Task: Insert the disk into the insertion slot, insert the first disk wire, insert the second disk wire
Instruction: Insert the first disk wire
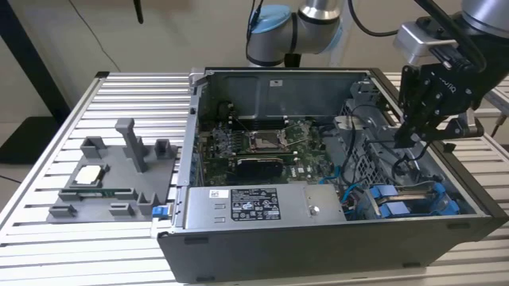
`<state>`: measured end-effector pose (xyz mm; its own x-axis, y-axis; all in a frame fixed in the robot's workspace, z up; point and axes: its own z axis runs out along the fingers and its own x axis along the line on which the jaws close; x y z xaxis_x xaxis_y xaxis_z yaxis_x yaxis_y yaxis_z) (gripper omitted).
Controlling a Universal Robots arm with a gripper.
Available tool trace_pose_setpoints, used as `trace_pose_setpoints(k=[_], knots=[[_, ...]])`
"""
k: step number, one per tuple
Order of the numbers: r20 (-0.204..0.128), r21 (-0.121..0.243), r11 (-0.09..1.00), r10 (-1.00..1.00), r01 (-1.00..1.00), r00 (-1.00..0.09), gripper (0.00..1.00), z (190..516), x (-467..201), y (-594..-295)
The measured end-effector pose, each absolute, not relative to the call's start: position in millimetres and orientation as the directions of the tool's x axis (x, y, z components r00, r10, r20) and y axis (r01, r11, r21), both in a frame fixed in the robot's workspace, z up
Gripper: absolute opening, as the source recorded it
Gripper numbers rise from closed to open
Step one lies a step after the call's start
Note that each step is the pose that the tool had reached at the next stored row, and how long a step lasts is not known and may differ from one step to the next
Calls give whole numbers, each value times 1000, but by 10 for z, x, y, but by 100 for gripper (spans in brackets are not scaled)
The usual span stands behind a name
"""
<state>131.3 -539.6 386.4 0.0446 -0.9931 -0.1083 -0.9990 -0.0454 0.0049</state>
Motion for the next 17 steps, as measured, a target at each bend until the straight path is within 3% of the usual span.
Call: trace_pose_setpoints(k=[17], knots=[[-107, 8, -45, -993, -999, 44, 19, 3802, 1340, -5577]])
